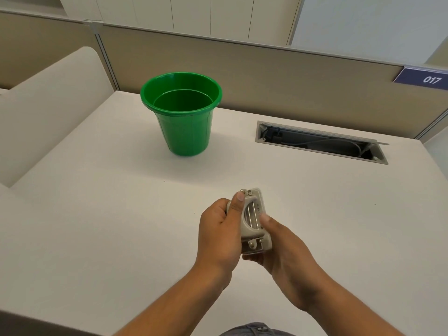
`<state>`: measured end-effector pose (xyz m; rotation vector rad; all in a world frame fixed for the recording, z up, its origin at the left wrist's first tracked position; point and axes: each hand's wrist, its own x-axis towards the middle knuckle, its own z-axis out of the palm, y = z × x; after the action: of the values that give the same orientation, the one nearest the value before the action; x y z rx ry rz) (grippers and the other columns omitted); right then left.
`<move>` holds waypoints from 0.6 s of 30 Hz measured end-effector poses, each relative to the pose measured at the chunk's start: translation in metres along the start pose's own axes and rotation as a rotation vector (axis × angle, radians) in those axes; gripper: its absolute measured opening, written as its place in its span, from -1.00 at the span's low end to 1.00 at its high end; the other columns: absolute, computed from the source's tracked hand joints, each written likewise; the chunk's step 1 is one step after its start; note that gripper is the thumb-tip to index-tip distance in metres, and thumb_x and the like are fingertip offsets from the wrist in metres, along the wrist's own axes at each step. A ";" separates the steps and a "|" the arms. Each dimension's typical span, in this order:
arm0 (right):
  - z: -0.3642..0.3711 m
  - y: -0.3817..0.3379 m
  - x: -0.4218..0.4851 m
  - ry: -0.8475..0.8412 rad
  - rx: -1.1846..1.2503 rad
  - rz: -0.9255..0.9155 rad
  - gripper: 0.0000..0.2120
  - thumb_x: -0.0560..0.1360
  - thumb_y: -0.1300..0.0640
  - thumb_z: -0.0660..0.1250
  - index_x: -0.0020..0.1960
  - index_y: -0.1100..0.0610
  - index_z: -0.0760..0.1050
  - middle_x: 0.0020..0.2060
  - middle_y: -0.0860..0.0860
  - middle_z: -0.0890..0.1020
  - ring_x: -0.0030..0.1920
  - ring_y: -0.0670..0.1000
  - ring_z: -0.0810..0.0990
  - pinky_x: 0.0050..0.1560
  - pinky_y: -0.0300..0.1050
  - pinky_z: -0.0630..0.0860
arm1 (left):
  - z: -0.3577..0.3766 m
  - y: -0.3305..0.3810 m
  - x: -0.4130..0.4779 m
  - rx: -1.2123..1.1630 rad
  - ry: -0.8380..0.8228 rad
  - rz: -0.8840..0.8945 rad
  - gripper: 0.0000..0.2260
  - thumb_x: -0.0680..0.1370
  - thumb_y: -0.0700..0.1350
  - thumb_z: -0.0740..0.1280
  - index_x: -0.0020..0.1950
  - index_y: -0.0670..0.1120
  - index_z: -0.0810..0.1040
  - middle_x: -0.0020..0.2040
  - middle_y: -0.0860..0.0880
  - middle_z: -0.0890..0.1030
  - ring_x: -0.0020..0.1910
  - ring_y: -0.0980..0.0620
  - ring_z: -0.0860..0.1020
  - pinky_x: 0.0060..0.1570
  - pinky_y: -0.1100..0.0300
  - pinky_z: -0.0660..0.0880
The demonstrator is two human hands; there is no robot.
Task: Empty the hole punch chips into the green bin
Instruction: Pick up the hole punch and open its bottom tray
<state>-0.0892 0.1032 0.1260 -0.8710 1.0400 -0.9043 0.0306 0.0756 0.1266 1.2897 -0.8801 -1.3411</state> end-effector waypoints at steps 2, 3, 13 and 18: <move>0.001 0.000 0.004 0.026 0.180 0.058 -0.49 0.54 -0.26 0.18 0.26 0.05 0.61 0.19 0.22 0.67 0.11 0.13 0.59 0.34 0.22 0.41 | 0.001 -0.001 0.000 -0.030 -0.023 -0.015 -0.55 0.55 0.14 0.33 -0.13 -0.30 0.52 -0.34 -0.04 0.56 -0.35 0.03 0.50 -0.34 0.13 0.50; 0.002 0.000 0.006 0.051 0.226 0.064 -0.47 0.52 -0.26 0.17 0.23 0.05 0.64 0.18 0.21 0.68 0.11 0.14 0.59 0.37 0.22 0.40 | 0.001 -0.002 0.000 -0.033 -0.030 -0.024 -0.55 0.55 0.14 0.32 -0.13 -0.29 0.53 -0.34 -0.03 0.57 -0.36 0.05 0.50 -0.36 0.17 0.49; 0.013 0.010 0.012 0.110 0.365 0.091 -0.60 0.63 -0.09 0.11 0.19 0.01 0.67 0.17 0.10 0.72 0.13 0.00 0.65 0.26 0.03 0.43 | 0.004 -0.010 0.002 -0.022 0.076 -0.061 -0.62 0.60 0.16 0.22 -0.15 -0.06 0.67 -0.31 0.02 0.67 -0.35 0.14 0.61 -0.40 0.32 0.49; 0.010 0.008 0.013 0.066 0.484 0.119 -0.59 0.64 -0.09 0.11 0.23 0.05 0.64 0.21 0.13 0.69 0.14 0.08 0.63 0.30 0.07 0.44 | 0.003 -0.005 -0.001 -0.120 0.078 -0.120 -0.64 0.58 0.20 0.22 -0.13 0.02 0.70 -0.27 0.02 0.71 -0.33 0.14 0.65 -0.40 0.33 0.53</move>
<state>-0.0752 0.0960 0.1173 -0.3735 0.8655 -1.0301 0.0271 0.0769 0.1222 1.3093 -0.6674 -1.4056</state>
